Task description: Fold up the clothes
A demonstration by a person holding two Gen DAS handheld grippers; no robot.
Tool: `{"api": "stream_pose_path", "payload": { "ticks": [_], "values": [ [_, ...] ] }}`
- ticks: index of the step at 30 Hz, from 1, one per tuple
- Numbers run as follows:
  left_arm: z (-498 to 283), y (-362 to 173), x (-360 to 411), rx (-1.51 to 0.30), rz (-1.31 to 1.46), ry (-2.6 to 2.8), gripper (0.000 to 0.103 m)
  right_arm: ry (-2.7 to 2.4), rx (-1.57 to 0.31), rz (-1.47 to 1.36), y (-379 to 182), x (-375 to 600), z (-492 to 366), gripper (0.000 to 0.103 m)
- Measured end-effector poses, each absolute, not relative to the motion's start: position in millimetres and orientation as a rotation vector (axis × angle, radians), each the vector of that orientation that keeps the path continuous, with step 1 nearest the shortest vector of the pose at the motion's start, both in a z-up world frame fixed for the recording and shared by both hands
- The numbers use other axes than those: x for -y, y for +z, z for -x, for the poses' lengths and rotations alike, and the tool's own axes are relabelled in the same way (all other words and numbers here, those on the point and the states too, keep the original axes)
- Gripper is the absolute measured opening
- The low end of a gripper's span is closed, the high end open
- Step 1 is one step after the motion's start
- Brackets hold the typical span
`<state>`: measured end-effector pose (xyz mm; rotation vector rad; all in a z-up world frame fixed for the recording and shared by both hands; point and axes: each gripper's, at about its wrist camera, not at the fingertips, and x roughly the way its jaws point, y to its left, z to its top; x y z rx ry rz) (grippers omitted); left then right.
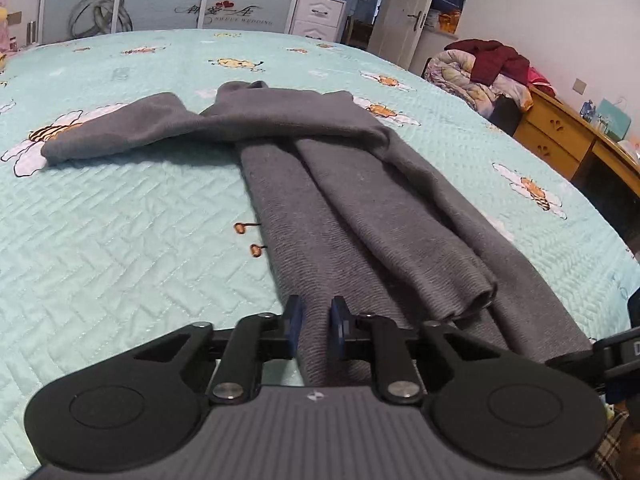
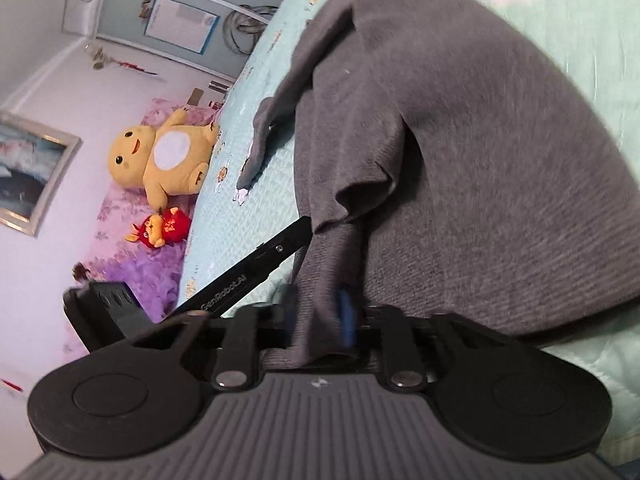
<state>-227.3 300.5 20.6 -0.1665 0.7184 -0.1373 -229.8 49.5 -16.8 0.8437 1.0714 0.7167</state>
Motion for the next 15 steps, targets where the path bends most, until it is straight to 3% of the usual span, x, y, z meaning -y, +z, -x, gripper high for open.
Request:
{"api": "stream_pose_path", "payload": {
  "ticks": [2, 7, 15],
  "values": [
    [231.4, 21.2, -300.0, -0.730, 0.122, -0.134, 0.012, 0.713, -1.090, -0.837, -18.6, -55.5, 230.7, 0.008],
    [241.4, 26.0, -295.8, -0.736, 0.025, -0.099, 0.011, 0.684, -1.102, -0.749, -13.8, -61.0, 236.1, 0.005],
    [210.0, 53.7, -288.2, -0.593, 0.074, -0.081, 0.011, 0.685, -1.093, -0.796, -21.9, -52.6, 237.2, 0.005]
  ]
}}
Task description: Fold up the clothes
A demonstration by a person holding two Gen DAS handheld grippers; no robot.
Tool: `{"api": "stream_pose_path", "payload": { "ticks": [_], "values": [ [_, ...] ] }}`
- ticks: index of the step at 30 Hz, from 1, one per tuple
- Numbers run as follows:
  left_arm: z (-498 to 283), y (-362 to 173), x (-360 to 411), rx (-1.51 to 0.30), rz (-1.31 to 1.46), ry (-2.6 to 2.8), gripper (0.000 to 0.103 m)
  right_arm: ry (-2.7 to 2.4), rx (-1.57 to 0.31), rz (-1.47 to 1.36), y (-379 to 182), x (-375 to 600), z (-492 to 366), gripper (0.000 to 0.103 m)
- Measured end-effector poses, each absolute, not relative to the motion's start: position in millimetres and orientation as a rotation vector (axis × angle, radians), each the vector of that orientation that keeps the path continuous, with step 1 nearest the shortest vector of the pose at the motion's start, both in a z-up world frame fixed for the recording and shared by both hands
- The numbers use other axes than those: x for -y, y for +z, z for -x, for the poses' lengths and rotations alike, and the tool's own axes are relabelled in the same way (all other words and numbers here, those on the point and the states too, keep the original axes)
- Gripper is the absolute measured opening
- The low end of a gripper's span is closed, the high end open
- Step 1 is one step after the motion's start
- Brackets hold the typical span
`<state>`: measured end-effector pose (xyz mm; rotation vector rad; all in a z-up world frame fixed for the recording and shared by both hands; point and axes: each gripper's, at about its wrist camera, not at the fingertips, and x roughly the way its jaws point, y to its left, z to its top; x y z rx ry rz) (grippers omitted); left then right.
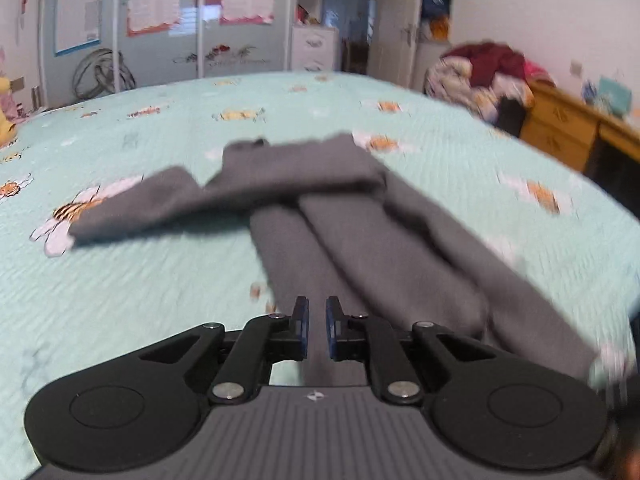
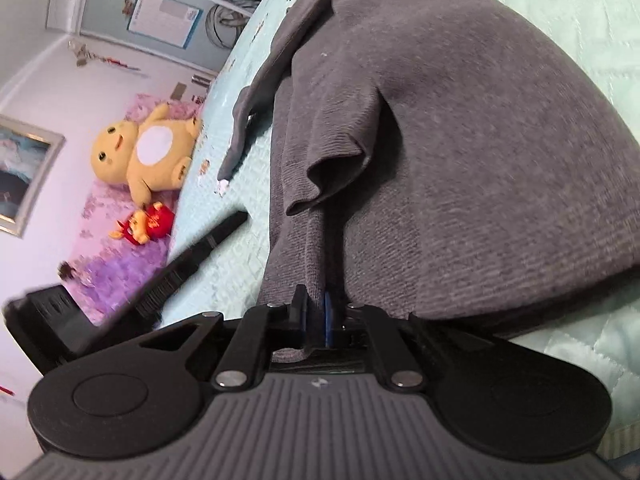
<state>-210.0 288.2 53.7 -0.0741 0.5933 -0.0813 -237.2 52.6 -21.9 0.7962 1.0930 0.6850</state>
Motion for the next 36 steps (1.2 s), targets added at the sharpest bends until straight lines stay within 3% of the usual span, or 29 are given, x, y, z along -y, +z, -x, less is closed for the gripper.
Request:
{"api": "stream_pose_path", "payload": {
  "ticks": [2, 3, 6, 9, 14, 19, 23, 27, 30, 33, 36],
  "values": [
    [185.2, 39.4, -292.5, -0.581, 0.114, -0.134, 0.010, 0.694, -1.086, -0.780, -21.7, -52.2, 238.1, 0.005],
    [176.7, 29.6, -295.4, -0.595, 0.103, -0.142, 0.003, 0.699, -1.082, -0.772, -21.7, -52.0, 238.6, 0.005],
    [163.8, 6.5, -303.5, -0.666, 0.010, -0.099, 0.005, 0.709, -1.076, -0.755, -22.3, -50.6, 239.3, 0.005],
    [166.8, 19.2, -296.0, -0.669, -0.092, -0.041, 0.003, 0.722, -1.068, -0.741, -23.4, -47.3, 240.1, 0.005],
    [152.5, 41.8, -305.7, -0.594, 0.070, -0.073, 0.003, 0.740, -1.056, -0.755, -28.2, -39.9, 240.7, 0.005],
    [106.8, 6.1, -315.5, -0.690, 0.098, -0.036, 0.008, 0.756, -1.055, -0.758, -28.7, -39.4, 240.8, 0.005],
    [109.1, 24.6, -306.1, -0.710, 0.029, 0.014, 0.006, 0.739, -1.062, -0.746, -27.2, -38.2, 243.3, 0.005],
    [114.6, 47.8, -311.9, -0.607, 0.146, -0.016, 0.006, 0.740, -1.054, -0.743, -26.7, -39.2, 243.8, 0.005],
    [94.1, 32.6, -315.7, -0.585, 0.156, -0.096, 0.010, 0.739, -1.051, -0.748, -28.4, -38.2, 246.4, 0.005],
    [74.6, 4.3, -340.8, -0.660, 0.189, -0.006, 0.007, 0.748, -1.058, -0.748, -27.9, -38.1, 245.8, 0.005],
    [79.6, 21.9, -341.9, -0.671, 0.205, 0.020, 0.006, 0.753, -1.066, -0.750, -27.5, -36.8, 242.7, 0.005]
  ]
}}
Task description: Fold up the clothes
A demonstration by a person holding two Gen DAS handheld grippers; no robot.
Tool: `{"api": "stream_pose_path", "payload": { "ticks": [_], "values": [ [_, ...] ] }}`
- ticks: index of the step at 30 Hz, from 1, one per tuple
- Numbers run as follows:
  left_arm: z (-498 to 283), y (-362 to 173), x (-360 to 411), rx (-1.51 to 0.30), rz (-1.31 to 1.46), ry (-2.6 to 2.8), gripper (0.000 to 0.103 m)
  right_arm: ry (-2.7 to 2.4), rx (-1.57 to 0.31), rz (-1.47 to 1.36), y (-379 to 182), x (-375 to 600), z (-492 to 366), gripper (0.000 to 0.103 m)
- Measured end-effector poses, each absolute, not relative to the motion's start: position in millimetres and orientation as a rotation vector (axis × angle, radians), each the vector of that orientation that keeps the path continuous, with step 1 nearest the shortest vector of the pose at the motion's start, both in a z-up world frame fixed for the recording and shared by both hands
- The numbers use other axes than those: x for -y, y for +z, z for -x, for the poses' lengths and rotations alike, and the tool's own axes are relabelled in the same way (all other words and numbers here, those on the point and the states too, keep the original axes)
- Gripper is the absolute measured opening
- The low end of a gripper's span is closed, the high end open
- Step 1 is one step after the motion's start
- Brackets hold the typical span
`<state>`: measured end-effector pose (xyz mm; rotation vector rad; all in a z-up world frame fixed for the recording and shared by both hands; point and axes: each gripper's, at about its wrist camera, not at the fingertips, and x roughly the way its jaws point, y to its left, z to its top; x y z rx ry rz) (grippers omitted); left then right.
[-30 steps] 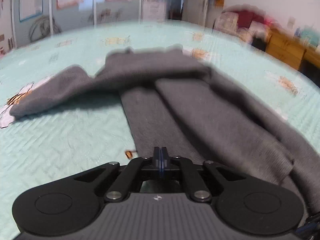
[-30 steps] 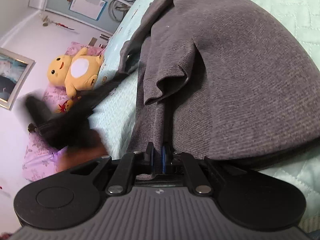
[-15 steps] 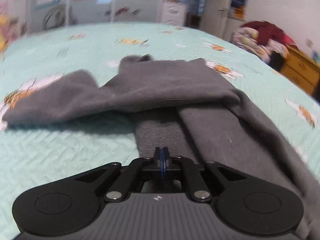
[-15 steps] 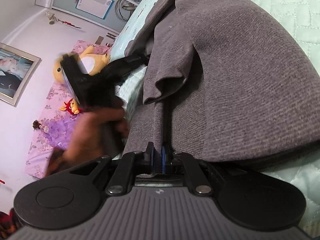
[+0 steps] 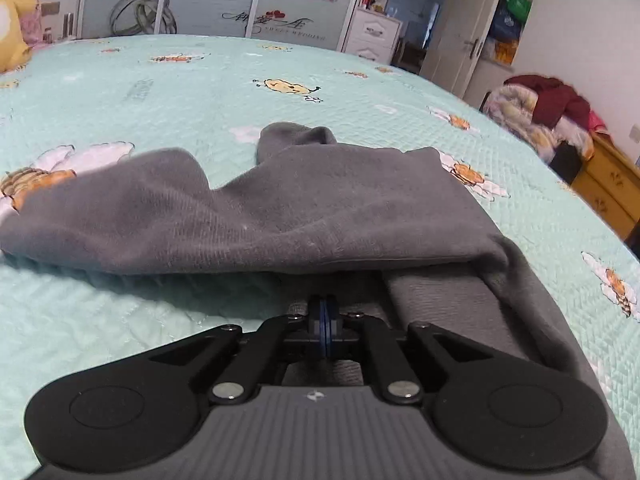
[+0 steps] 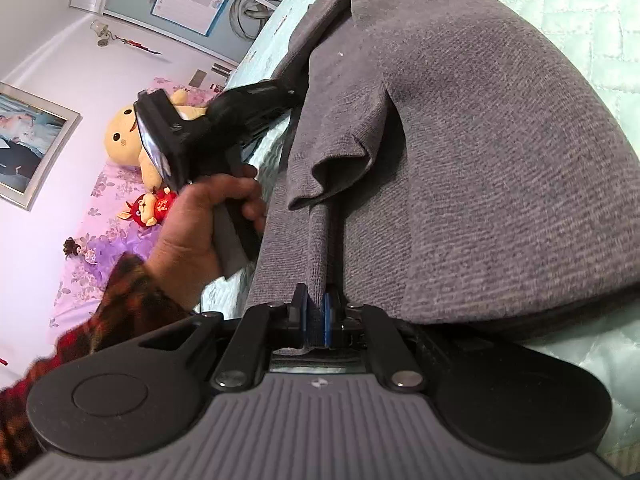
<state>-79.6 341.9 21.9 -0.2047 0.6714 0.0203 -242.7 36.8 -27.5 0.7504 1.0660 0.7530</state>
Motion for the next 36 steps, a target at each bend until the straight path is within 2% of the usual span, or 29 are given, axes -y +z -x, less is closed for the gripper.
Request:
{"api": "stream_pose_path", "payload": {
  "ticks": [6, 8, 12, 14, 16, 19, 25, 28, 30, 36],
  "values": [
    [145.4, 53.3, -320.0, -0.629, 0.238, -0.107, 0.007, 0.746, -1.069, -0.749, -24.1, -38.5, 242.1, 0.005],
    [167.8, 40.8, -299.9, -0.703, 0.148, -0.179, 0.019, 0.743, -1.066, -0.759, -24.5, -38.2, 242.2, 0.005],
    [199.3, 24.2, -287.6, -0.715, 0.026, -0.128, 0.019, 0.722, -1.076, -0.773, -23.4, -38.3, 243.5, 0.006],
    [202.0, 34.9, -286.6, -0.728, 0.047, -0.100, 0.019, 0.723, -1.074, -0.763, -18.0, -37.9, 246.0, 0.011],
    [210.7, 43.0, -281.3, -0.711, 0.048, -0.096, 0.018, 0.739, -1.059, -0.728, -6.8, -37.4, 251.4, 0.026],
    [227.1, 56.1, -267.4, -0.644, 0.041, -0.122, 0.019, 0.795, -0.998, -0.649, 16.1, -27.7, 265.4, 0.031],
    [197.7, 63.5, -247.0, -0.658, 0.191, -0.269, 0.027, 0.708, -0.810, -0.501, 45.4, 23.6, 293.8, 0.031],
    [164.0, 56.2, -236.0, -0.707, 0.211, -0.273, 0.027, 0.662, -0.689, -0.249, 60.7, 18.8, 304.4, 0.032],
    [143.0, 49.1, -233.7, -0.759, 0.267, -0.279, 0.031, 0.668, -0.635, -0.101, 61.9, 12.6, 308.7, 0.034],
    [113.5, 35.7, -226.2, -0.840, 0.365, -0.317, 0.034, 0.693, -0.585, 0.101, 41.4, -10.8, 309.2, 0.043]
  ]
}}
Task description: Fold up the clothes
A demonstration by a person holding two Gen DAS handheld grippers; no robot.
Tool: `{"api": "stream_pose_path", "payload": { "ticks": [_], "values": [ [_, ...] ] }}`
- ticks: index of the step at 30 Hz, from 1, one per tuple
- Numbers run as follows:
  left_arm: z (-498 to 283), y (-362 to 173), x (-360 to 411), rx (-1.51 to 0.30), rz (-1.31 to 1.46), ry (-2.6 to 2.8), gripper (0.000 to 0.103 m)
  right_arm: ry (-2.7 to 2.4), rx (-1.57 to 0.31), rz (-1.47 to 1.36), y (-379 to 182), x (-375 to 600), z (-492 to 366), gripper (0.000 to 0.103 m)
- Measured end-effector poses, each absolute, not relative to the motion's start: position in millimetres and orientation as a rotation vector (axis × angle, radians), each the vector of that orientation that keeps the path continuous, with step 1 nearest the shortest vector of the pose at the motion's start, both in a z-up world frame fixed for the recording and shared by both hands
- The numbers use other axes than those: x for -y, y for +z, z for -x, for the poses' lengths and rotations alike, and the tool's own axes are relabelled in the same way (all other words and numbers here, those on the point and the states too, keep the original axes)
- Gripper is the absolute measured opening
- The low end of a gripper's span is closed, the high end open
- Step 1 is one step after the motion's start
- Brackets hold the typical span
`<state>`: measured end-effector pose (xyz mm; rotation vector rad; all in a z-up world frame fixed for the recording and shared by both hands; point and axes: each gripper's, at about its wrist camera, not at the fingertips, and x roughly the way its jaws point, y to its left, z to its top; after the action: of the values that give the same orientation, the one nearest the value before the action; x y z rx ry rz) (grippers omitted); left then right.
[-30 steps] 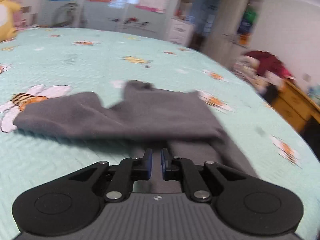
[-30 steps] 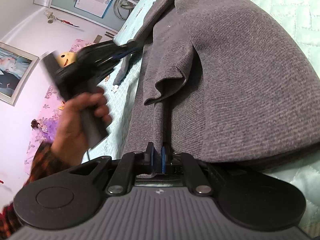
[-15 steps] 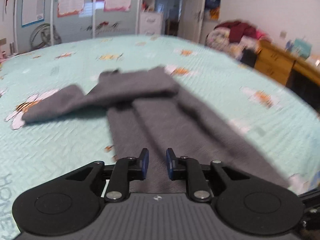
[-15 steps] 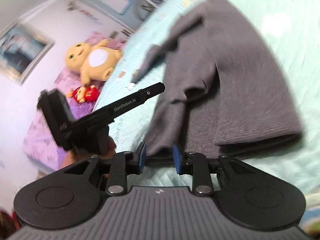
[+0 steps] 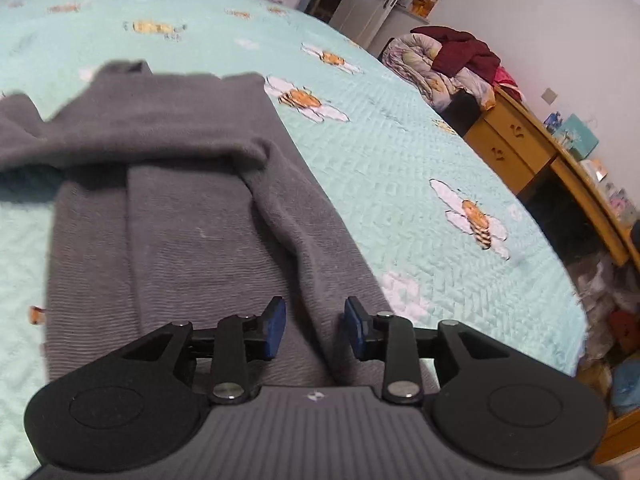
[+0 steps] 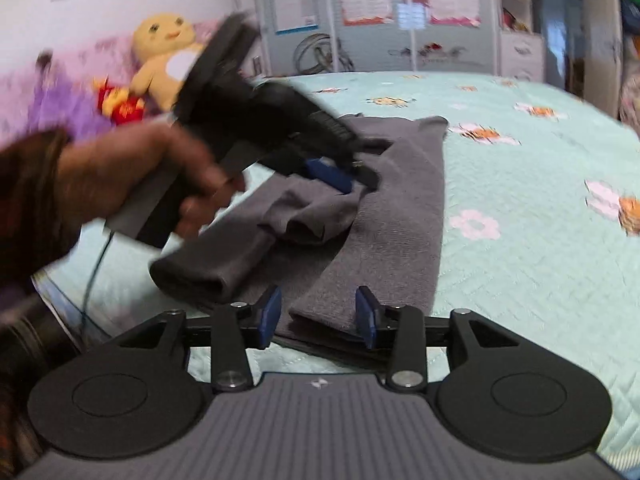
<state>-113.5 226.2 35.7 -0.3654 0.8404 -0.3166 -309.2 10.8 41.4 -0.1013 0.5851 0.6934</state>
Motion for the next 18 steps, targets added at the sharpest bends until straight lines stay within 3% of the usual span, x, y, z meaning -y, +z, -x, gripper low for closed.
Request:
{"api": "stream_pose_path", "payload": {
  "ticks": [3, 6, 8, 10, 14, 18],
  "values": [
    [106.4, 29.9, -224.6, -0.853, 0.371, -0.321, 0.032, 0.701, -0.545, 0.227, 31.6, -23.2, 312.6, 0.043],
    [101.6, 28.9, -224.2, -0.852, 0.373, -0.322, 0.004, 0.709, -0.511, 0.350, 24.7, -33.8, 319.6, 0.043],
    [105.2, 36.8, -223.6, -0.822, 0.368, -0.334, 0.004, 0.716, -0.503, 0.361, 24.2, -33.8, 319.5, 0.041],
    [112.4, 49.6, -222.8, -0.775, 0.354, -0.347, 0.004, 0.722, -0.501, 0.342, 26.9, -31.3, 317.6, 0.027],
    [118.7, 54.5, -225.3, -0.748, 0.326, -0.336, 0.004, 0.738, -0.477, 0.291, 35.1, -26.7, 321.1, 0.024],
    [113.4, 25.3, -230.7, -0.812, 0.316, -0.296, 0.007, 0.751, -0.502, 0.275, 29.6, -29.5, 319.6, 0.024]
  ]
}}
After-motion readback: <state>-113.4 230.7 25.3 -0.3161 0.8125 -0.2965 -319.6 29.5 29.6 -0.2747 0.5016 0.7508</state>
